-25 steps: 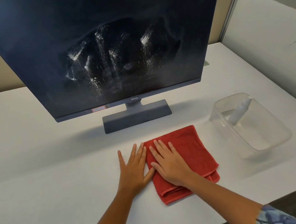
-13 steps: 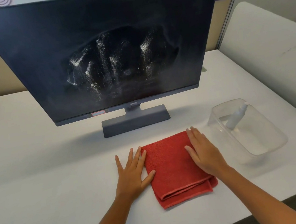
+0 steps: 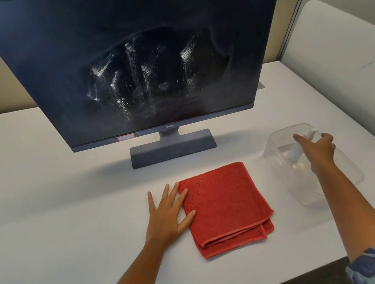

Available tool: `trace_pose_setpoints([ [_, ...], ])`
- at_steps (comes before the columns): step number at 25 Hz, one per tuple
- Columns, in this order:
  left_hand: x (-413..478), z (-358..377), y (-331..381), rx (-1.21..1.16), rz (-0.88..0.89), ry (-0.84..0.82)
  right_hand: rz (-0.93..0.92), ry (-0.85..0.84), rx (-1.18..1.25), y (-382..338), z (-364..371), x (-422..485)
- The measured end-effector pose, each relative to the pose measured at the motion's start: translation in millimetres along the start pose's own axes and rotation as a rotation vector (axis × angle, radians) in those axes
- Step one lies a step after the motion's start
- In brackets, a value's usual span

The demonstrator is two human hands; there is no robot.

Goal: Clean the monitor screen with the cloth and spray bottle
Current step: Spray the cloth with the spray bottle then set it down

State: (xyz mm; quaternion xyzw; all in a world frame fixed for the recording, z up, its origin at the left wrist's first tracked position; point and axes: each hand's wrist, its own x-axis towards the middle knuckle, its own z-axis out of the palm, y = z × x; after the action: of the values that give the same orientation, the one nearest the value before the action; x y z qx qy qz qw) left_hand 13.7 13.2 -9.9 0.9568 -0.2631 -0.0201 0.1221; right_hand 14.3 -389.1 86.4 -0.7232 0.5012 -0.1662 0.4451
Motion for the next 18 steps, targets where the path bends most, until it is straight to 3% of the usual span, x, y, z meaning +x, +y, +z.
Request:
trace_pose_setpoints([
  [8, 1, 0, 0, -0.013, -0.010, 0.010, -0.185, 0.034, -0.044, 14, 5, 15],
  [11, 1, 0, -1, -0.016, -0.009, 0.021, -0.298, 0.172, 0.004, 1, -6, 2],
  [13, 1, 0, -1, -0.010, -0.013, 0.016, -0.452, 0.257, 0.163, -22, -22, -15],
  [16, 1, 1, -1, -0.003, -0.020, 0.009, -0.614, 0.134, 0.489, -60, -47, -54],
  [18, 2, 0, -1, -0.019, -0.024, 0.013, -0.524, -0.086, 0.648, -72, -43, -78],
])
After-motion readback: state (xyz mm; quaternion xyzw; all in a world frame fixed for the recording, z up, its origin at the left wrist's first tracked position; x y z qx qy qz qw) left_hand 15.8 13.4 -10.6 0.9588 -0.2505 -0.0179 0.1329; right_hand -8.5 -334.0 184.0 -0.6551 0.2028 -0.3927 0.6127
